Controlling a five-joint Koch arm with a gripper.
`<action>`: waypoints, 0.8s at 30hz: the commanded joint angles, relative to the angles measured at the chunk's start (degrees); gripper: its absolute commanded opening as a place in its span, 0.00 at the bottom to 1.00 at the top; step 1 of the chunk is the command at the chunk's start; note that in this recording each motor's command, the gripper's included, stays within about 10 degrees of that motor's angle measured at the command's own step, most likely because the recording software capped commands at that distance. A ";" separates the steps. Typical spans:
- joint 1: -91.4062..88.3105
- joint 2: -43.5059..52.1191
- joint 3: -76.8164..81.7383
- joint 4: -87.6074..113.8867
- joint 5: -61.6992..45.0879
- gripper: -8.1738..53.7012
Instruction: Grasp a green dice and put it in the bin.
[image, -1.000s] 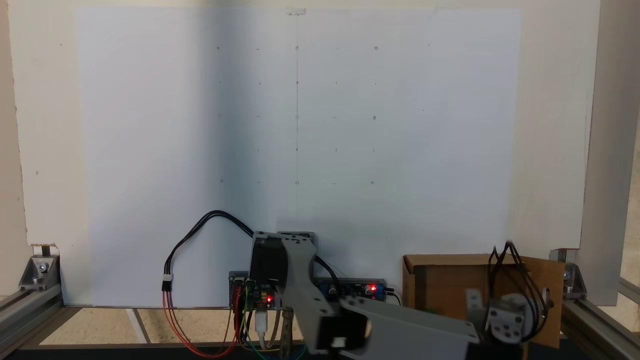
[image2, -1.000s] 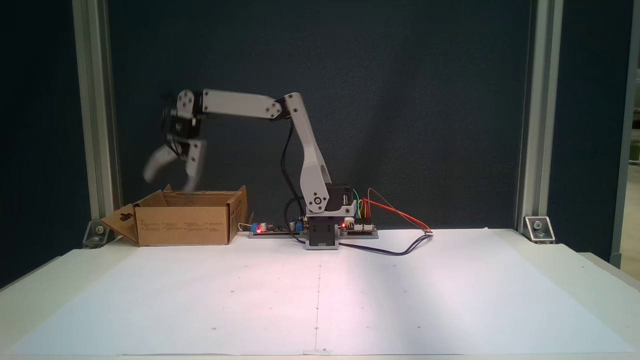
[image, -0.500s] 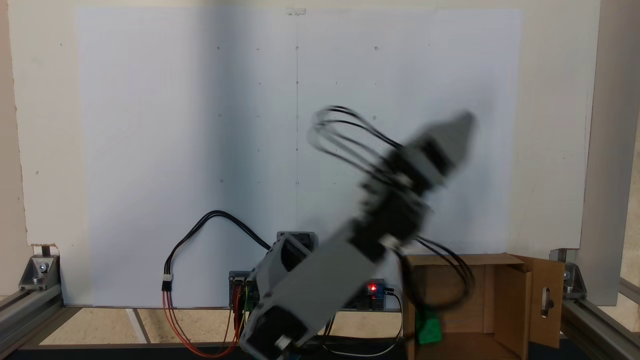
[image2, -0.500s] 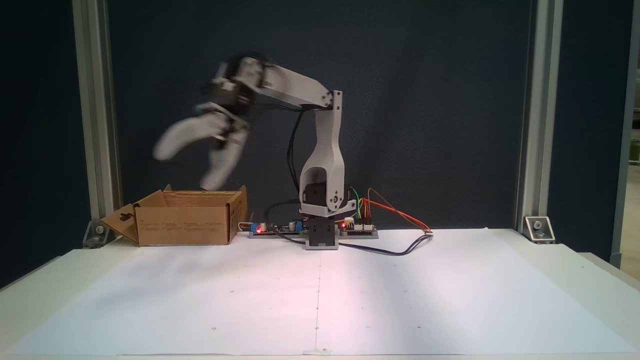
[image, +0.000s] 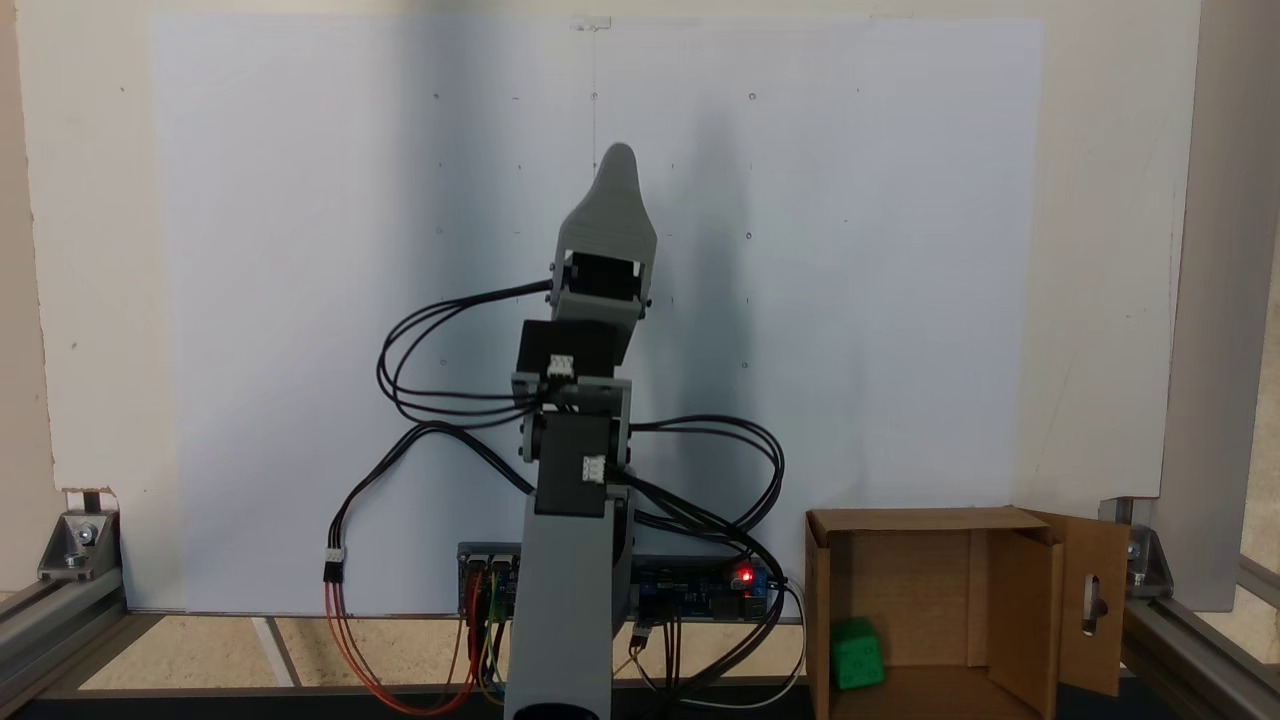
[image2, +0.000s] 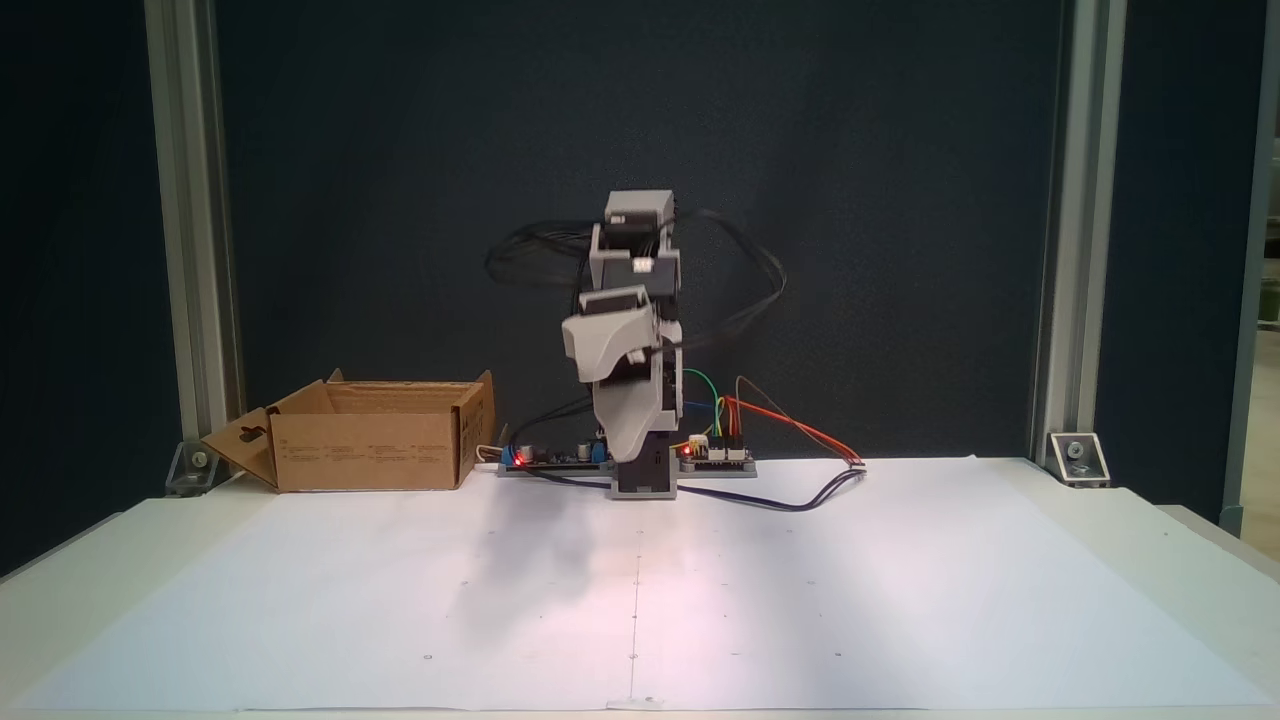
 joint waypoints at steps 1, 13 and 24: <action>0.18 4.75 2.11 -9.38 1.58 0.86; 2.46 16.96 28.65 -39.09 1.58 0.86; 1.93 16.96 36.56 -64.32 1.58 0.86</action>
